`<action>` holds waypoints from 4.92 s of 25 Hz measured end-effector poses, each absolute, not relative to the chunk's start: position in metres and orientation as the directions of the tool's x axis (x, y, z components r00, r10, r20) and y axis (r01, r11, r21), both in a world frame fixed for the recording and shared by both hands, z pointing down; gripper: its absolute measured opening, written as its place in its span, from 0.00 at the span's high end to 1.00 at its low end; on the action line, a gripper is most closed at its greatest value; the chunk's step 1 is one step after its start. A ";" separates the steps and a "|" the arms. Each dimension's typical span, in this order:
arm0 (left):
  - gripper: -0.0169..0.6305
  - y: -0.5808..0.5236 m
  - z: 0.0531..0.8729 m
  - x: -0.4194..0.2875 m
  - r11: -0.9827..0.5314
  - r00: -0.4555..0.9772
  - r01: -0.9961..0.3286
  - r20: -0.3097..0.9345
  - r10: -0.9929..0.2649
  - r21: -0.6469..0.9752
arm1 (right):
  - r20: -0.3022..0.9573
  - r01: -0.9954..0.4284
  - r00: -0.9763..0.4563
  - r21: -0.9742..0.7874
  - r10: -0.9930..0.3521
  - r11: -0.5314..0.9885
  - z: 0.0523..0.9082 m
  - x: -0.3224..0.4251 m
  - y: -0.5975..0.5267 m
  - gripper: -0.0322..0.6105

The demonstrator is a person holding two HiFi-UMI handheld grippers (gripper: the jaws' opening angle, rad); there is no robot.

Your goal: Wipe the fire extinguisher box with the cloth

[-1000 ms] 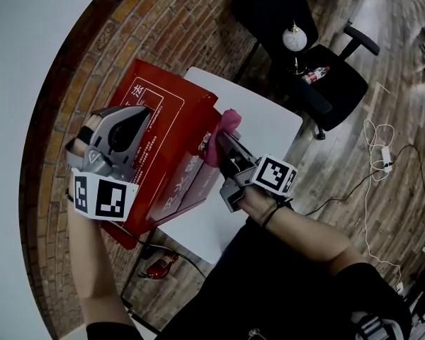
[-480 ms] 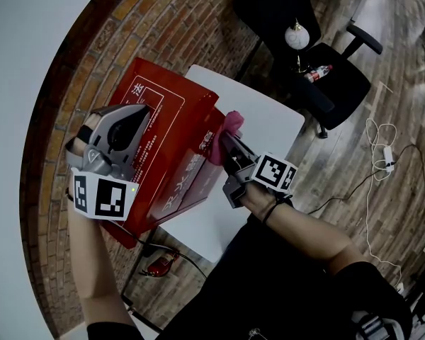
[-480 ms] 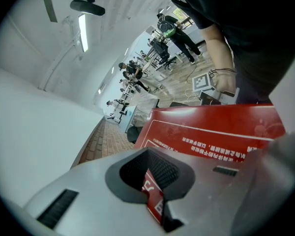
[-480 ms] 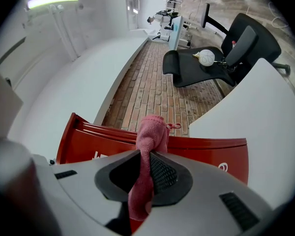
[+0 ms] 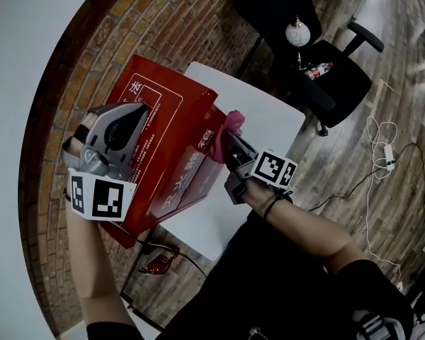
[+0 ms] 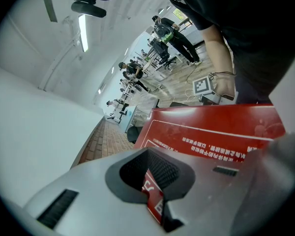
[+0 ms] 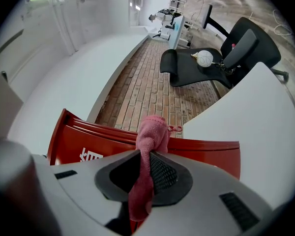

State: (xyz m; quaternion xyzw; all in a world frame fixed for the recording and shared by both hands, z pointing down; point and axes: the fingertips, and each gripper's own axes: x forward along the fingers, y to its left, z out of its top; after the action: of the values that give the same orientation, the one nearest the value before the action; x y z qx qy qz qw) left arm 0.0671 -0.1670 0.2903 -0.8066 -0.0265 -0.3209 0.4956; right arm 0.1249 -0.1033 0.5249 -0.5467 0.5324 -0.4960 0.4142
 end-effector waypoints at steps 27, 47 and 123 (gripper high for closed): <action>0.94 -0.169 0.290 0.067 -0.511 0.790 0.357 0.544 -0.282 -0.782 | 0.239 -0.193 -0.089 -0.957 -0.967 -0.219 0.587 0.117 -0.101 0.85; 0.94 -0.168 0.290 0.069 -0.499 0.786 0.370 0.551 -0.281 -0.783 | 0.339 -0.223 -0.095 -0.924 -0.936 -0.312 0.660 0.115 -0.101 0.85; 0.94 -0.166 0.291 0.072 -0.496 0.790 0.370 0.547 -0.278 -0.786 | 0.497 -0.238 -0.181 -0.859 -0.849 -0.453 0.804 0.044 -0.078 0.85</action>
State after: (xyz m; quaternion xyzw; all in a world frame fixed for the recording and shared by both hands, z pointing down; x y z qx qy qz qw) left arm 0.0719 -0.1662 0.2908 -0.8022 -0.0285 -0.3231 0.5012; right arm 0.0439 -0.0778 0.8040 -0.5899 0.4604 -0.6151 0.2483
